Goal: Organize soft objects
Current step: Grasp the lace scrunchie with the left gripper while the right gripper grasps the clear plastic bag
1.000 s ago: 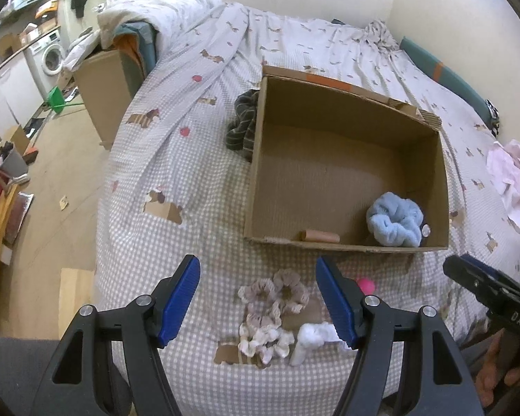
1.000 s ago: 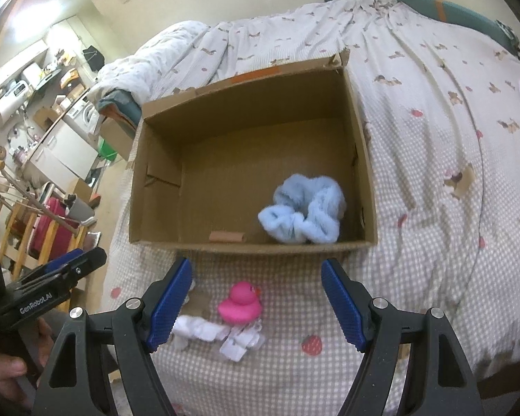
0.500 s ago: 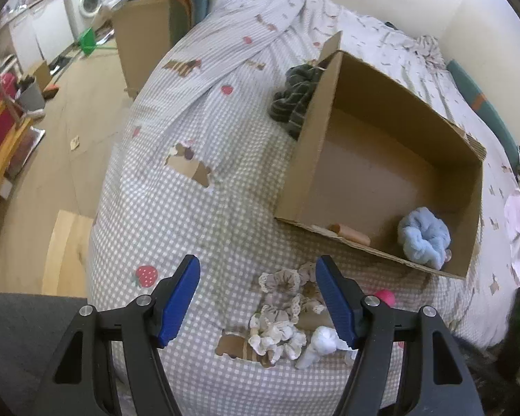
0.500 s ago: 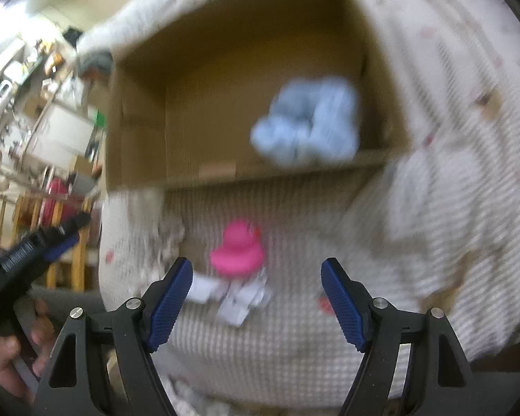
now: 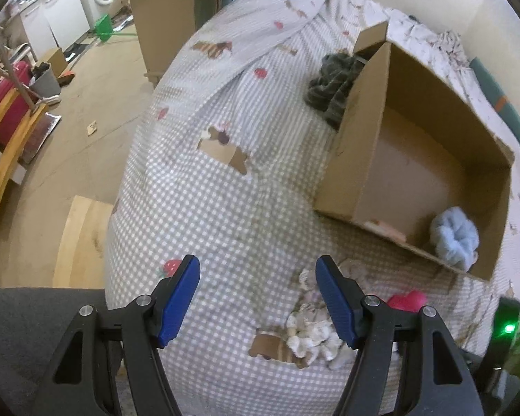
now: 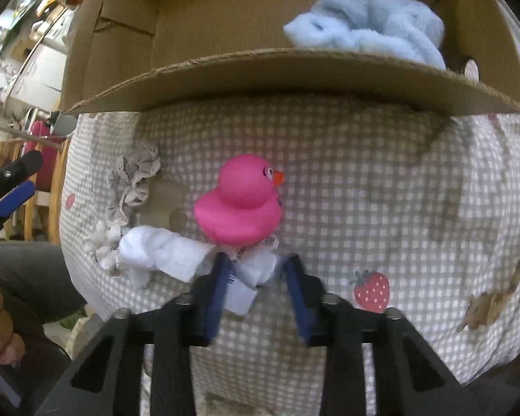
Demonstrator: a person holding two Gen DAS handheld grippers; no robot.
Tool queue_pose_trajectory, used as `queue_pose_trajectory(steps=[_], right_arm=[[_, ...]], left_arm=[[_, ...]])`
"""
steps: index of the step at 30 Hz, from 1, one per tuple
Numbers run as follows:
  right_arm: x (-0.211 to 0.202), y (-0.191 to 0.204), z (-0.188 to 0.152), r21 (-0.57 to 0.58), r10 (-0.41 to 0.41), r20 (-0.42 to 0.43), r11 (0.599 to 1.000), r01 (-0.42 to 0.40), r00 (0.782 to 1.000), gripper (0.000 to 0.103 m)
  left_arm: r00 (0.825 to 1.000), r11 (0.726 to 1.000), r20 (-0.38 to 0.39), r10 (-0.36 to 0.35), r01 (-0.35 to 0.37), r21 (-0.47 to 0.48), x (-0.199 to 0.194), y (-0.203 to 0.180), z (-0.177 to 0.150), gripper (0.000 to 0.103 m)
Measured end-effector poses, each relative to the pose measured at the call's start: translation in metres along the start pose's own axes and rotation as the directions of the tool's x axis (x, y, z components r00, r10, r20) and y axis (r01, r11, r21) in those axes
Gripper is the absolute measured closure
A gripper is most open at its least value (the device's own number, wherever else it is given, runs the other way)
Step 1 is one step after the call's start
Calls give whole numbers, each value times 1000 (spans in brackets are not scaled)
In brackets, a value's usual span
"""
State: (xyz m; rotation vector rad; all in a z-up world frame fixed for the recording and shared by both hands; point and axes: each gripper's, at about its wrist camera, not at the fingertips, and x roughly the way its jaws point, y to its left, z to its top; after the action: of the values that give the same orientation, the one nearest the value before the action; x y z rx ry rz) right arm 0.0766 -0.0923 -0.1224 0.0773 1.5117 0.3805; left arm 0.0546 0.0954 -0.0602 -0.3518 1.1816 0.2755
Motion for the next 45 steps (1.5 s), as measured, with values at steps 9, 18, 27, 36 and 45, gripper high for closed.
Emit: queue_pose_trajectory(steps=[9,18,27,36,45], right_arm=[[-29,-19,-9,16,-30,79,999,29,996,95],[-72,-34,-22,50,58,204,996,-70,977,100],[-95,-46,-21,48,99,265,992,-116,959,100],[-95,-46,-17,40,77,247,995,-90,966,100],[-94,-46,-14,49,68,250,995,-82,966,100]], left_arm=[[991,999,-129,-41,42,4,28,0,-9,37],[982,995,-162,-93,99,31,43,-24,-5,37],[960,989,-249,-128,141,37,93,-54,1,37],[966,989,-220,-136,146,29,100,-52,17,88],[968,979,-150,-202,201,-23,60,-22,29,92]])
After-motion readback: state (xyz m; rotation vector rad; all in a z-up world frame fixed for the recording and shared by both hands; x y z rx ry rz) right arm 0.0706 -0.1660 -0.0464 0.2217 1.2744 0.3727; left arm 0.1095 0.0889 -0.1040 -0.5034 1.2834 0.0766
